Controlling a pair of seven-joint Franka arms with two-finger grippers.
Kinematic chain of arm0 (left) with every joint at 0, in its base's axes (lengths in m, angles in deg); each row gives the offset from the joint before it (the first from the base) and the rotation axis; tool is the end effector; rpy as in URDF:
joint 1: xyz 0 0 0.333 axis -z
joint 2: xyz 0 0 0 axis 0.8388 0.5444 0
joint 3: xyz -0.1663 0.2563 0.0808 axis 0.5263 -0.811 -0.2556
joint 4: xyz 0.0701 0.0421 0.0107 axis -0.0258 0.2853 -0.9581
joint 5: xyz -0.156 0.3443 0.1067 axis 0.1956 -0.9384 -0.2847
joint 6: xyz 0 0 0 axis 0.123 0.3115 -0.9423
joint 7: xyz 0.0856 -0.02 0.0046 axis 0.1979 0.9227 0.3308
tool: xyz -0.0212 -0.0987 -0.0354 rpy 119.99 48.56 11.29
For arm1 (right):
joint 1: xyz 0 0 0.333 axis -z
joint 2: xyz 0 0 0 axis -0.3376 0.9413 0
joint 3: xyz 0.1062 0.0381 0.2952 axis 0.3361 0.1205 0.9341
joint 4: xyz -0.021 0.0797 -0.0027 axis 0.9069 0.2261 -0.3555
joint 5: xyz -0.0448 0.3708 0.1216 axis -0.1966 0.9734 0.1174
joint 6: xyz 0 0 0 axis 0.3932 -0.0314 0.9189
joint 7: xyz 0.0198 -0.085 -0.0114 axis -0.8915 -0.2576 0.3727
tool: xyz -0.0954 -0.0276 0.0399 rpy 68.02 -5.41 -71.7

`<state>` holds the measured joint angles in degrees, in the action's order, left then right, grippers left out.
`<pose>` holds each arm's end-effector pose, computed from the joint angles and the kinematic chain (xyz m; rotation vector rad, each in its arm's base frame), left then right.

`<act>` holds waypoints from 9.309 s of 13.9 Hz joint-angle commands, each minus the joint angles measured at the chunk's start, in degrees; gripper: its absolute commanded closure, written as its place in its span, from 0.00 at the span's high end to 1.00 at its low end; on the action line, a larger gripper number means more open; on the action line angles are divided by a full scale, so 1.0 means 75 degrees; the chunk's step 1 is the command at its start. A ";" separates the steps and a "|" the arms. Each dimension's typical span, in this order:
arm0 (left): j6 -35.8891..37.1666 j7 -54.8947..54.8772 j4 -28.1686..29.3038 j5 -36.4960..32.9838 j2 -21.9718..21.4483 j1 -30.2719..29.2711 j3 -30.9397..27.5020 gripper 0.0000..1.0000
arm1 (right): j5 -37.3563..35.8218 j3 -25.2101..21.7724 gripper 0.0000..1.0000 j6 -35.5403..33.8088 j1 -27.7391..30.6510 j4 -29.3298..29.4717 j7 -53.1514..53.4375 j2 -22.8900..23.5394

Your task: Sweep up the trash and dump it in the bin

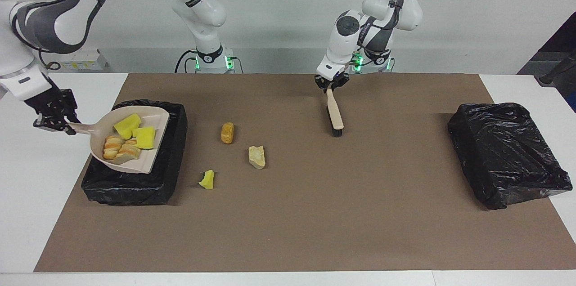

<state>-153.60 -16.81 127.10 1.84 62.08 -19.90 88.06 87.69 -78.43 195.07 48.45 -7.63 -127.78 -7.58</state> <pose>0.3068 -0.2892 0.3366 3.0914 0.0925 -0.1900 0.5910 -0.2534 0.5265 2.1354 2.1900 0.0633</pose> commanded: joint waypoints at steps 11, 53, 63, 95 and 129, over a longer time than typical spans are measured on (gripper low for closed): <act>0.2287 -0.4204 -0.3549 -0.0785 0.1021 -0.3984 -0.0145 1.00 | -0.5465 0.0097 0.00 -0.0868 -0.2175 -0.1059 0.4478 -0.1016; 0.4259 -0.5108 -0.6307 -0.1125 0.1537 -0.4890 -0.0098 1.00 | -0.1284 0.0930 0.25 0.0877 -0.8633 0.3979 2.1696 0.4597; 0.2891 -0.5073 -0.6260 -0.0914 0.2203 -0.4739 -0.0063 1.00 | -0.1214 0.0894 0.78 0.0737 -0.7956 0.3617 2.1638 0.3557; 0.1537 -0.4784 -0.5823 -0.1042 0.3539 -0.3715 -0.0145 0.00 | 0.0708 0.0929 1.00 0.1614 -0.7704 -0.3392 2.0744 -0.1687; 0.1400 -1.3154 -0.5218 -0.2062 0.3494 -0.3287 -0.0063 0.00 | -0.1552 0.0883 0.00 0.0525 -0.5520 -0.2702 1.8842 -0.0877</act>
<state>-141.38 -120.87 84.74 -13.47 89.57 -48.27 88.38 78.94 -72.74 199.78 2.73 -30.23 19.43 -16.57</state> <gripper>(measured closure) 0.687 0.740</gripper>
